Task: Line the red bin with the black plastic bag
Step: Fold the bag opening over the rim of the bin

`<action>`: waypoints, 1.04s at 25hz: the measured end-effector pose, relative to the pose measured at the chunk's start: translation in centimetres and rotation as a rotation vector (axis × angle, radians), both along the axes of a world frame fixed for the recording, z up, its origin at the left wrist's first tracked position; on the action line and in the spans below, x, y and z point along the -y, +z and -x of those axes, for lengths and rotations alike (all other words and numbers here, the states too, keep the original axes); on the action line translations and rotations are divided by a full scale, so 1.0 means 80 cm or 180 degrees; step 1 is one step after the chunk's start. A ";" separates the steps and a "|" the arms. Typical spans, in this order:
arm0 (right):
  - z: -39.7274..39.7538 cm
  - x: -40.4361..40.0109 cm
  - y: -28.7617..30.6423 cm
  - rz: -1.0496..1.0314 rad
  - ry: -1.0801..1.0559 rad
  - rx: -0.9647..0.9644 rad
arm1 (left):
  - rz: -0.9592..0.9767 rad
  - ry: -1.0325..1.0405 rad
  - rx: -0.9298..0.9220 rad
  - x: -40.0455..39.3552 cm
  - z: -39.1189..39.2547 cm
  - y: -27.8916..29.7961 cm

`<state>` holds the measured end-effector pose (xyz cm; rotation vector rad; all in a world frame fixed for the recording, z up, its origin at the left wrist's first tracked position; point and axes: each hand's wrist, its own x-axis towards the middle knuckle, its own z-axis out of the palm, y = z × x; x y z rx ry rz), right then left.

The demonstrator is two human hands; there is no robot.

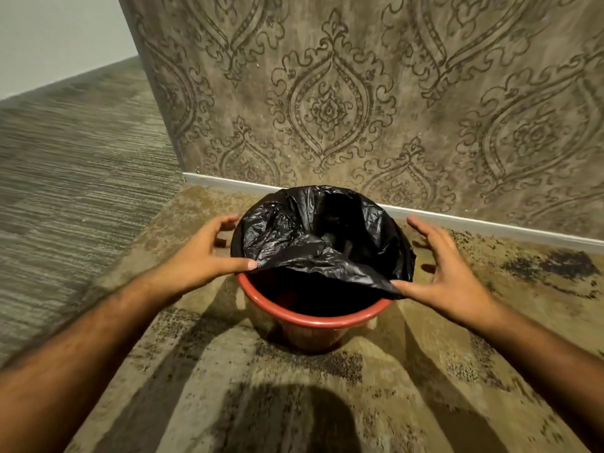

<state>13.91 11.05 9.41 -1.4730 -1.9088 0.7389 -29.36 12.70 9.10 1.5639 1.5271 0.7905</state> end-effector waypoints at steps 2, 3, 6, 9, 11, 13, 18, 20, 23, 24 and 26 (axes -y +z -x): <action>-0.005 0.018 -0.008 -0.0838 0.0207 0.0343 | -0.1144 -0.0514 -0.0623 0.020 -0.004 0.000; -0.005 0.025 -0.011 -0.1240 0.0372 0.0574 | -0.1703 -0.0851 -0.0967 0.028 -0.004 0.000; -0.004 0.042 -0.026 -0.1929 0.0866 0.1192 | -0.2324 -0.1474 -0.1665 0.047 -0.004 -0.001; 0.001 0.050 -0.039 -0.2453 0.0881 0.1391 | -0.2628 -0.1379 -0.1831 0.068 -0.002 -0.011; 0.004 0.053 -0.042 -0.2730 0.0755 0.1308 | -0.2753 -0.1093 -0.1737 0.080 0.000 -0.013; 0.007 0.060 -0.043 -0.2872 0.0824 0.1245 | -0.2768 -0.0873 -0.1673 0.086 0.005 -0.012; 0.015 0.073 -0.052 -0.3174 0.1283 0.1387 | -0.2620 -0.0963 -0.1631 0.095 0.017 -0.027; 0.022 0.078 -0.054 -0.3168 0.1360 0.1370 | -0.2544 -0.0980 -0.1703 0.097 0.016 -0.033; 0.031 0.086 -0.053 -0.3155 0.1402 0.1338 | -0.2492 -0.0979 -0.1797 0.094 0.017 -0.035; 0.032 0.088 -0.055 -0.3159 0.1440 0.1329 | -0.2490 -0.0974 -0.1845 0.092 0.021 -0.037; 0.033 0.089 -0.062 -0.3161 0.1469 0.1278 | -0.2418 -0.0967 -0.2032 0.089 0.028 -0.046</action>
